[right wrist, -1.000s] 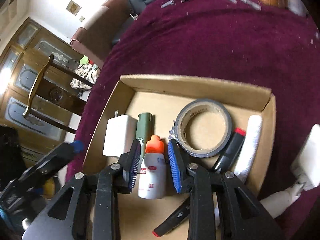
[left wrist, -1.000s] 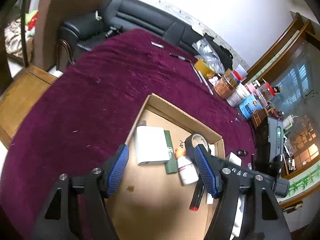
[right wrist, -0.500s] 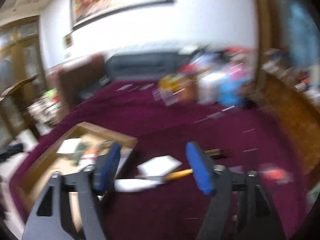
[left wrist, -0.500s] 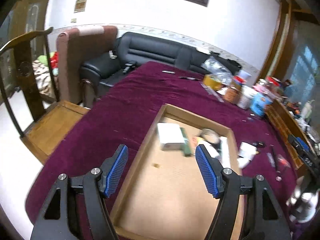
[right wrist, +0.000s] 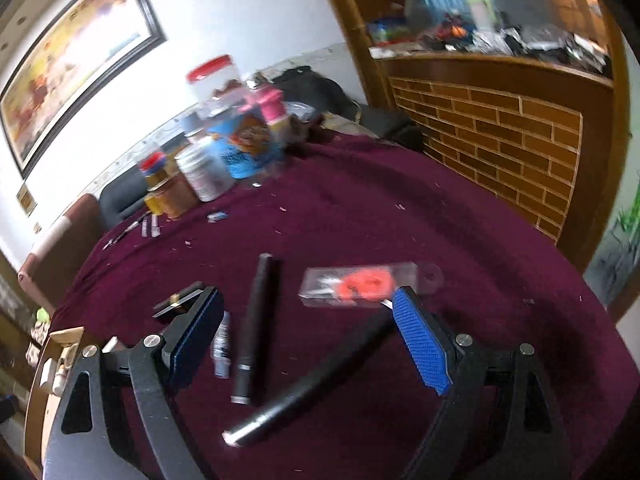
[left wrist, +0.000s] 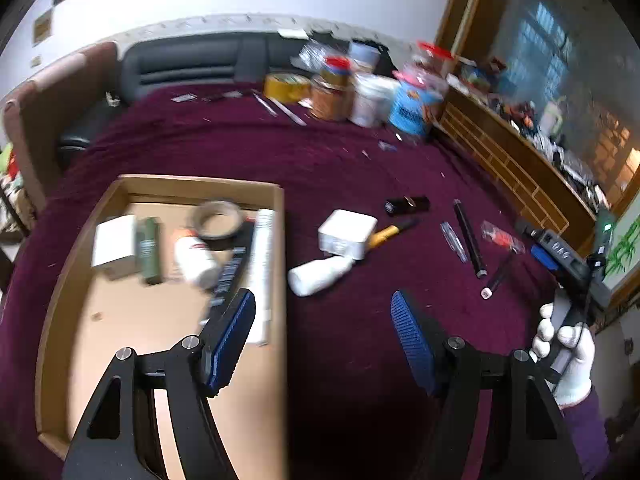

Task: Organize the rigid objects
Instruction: 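Grasp a second white charger with the left tool while the right tool moves over the items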

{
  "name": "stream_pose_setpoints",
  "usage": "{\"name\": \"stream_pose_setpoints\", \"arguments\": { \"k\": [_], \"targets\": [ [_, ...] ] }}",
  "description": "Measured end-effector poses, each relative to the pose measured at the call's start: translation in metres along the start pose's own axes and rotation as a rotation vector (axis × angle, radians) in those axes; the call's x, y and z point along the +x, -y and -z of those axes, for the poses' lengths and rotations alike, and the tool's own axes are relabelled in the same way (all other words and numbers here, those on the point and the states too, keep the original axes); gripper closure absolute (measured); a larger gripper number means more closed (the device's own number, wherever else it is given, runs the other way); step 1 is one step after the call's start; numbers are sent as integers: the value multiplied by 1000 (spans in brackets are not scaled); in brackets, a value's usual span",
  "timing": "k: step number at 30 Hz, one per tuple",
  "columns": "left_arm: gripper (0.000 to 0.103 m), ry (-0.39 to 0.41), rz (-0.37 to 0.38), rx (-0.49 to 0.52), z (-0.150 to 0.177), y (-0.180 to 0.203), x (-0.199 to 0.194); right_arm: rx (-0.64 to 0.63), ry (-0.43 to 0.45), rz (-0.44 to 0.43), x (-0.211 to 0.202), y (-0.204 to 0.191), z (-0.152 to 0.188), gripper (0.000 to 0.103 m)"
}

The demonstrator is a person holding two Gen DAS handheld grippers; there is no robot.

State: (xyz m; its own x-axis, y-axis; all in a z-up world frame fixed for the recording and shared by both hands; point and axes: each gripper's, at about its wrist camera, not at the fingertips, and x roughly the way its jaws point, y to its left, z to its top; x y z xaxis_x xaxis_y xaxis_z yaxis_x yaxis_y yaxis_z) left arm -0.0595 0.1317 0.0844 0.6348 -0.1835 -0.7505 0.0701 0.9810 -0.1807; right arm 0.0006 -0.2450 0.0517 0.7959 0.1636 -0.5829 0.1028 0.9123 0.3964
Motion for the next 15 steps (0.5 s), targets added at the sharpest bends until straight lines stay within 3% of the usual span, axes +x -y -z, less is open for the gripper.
{"name": "stream_pose_setpoints", "arguments": {
  "k": [2,6,11,15],
  "targets": [
    [38,-26,7,-6,-8,10,17,6,20,-13,-2,-1,0,16],
    [39,-75,33,-50,-30,24,55,6,-44,-50,7,-1,3,16],
    [39,-124,-50,-36,-56,28,100,38,-79,-75,10,7,6,16],
    [39,-213,-46,-42,-60,28,132,46,-89,-86,13,8,7,16]
  ]
}}
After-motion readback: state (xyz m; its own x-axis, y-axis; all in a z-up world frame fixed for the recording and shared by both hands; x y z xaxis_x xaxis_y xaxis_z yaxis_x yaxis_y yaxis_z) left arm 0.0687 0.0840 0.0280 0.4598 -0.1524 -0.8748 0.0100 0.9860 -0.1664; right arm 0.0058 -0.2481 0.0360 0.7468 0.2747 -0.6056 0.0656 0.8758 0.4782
